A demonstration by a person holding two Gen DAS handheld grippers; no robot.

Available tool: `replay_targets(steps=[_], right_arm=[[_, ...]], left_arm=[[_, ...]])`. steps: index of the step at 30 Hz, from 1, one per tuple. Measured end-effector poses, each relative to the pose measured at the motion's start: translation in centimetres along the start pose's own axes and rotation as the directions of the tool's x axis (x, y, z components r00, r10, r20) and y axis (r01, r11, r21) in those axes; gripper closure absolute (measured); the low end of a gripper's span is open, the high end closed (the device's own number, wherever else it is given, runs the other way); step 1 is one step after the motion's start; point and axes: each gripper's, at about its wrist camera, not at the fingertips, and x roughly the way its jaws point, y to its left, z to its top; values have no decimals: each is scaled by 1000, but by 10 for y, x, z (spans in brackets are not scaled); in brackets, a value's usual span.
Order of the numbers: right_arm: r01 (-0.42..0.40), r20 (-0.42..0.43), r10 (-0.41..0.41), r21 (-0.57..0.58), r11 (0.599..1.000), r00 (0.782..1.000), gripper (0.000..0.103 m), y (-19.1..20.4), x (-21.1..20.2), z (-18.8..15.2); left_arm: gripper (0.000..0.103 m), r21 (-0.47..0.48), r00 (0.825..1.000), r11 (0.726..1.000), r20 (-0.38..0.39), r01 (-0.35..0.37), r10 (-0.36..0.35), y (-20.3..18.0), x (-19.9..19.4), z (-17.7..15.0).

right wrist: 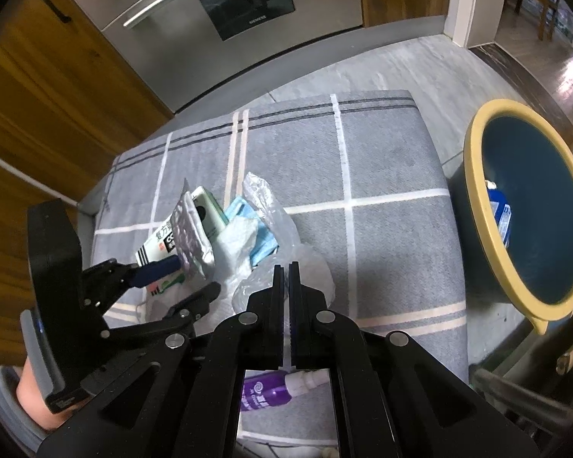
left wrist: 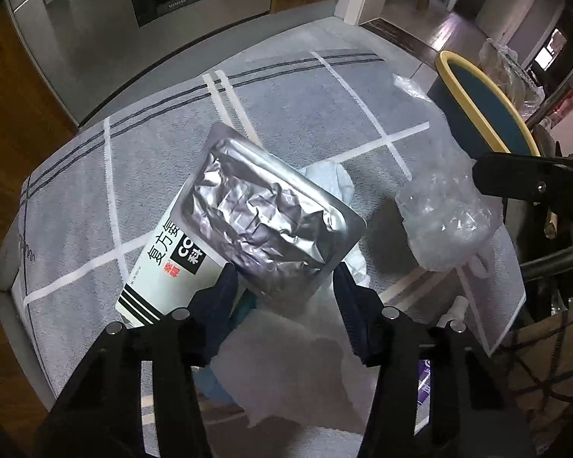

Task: Collect trash
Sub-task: 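Grasp the silver foil blister pack with the left tool and lift it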

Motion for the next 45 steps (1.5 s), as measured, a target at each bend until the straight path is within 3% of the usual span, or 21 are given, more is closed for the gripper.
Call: replay_targets(steps=[4,6,8,16,18,20,21,23,26,35,40,42,43,45], right_arm=[[-5,3,5,2,1000,1000,100,-1,-2,1],[-6,5,6,1,1000,1000,100,0,-2,2],[-9,4,9,-1,1000,1000,100,0,-2,2],[-11,5,11,22,1000,1000,100,-6,-5,5],[-15,17,14,43,999,1000,100,-10,-10,8],[-26,43,23,61,998,999,100,-15,-18,13],[-27,55,23,66,997,998,100,-18,-22,16],[-32,84,25,86,996,996,100,-24,-29,23],[-43,105,31,117,992,994,100,-34,-34,30],[-32,147,11,140,990,989,100,-62,-44,50],[-56,170,35,120,991,985,100,-66,-52,59],[-63,173,43,111,992,984,100,-64,-52,61],[-73,171,53,110,991,984,100,-65,-53,61],[-89,167,70,110,990,983,100,-66,-53,60]], left_arm=[[68,-2,1000,1000,13,6,-6,-2,-8,-2],[71,-1,1000,1000,28,7,-7,-2,-11,-1],[85,7,1000,1000,31,-5,5,-2,-12,0],[87,-16,999,1000,44,-6,6,-2,-24,2],[83,-17,998,1000,68,-12,13,-3,-29,4],[66,-30,995,1000,95,-1,4,-3,-31,12],[50,-48,994,999,110,4,1,-3,-32,17],[31,-88,990,996,140,2,11,-3,-33,28],[19,-152,987,988,158,5,19,-1,-27,40],[19,-287,983,947,62,-147,171,-1,24,67],[19,-244,945,918,12,-313,325,-14,46,68],[25,-220,929,908,18,-356,369,-18,49,69],[29,-208,924,906,27,-368,382,-19,48,70],[34,-206,930,913,39,-352,367,-18,45,71]])
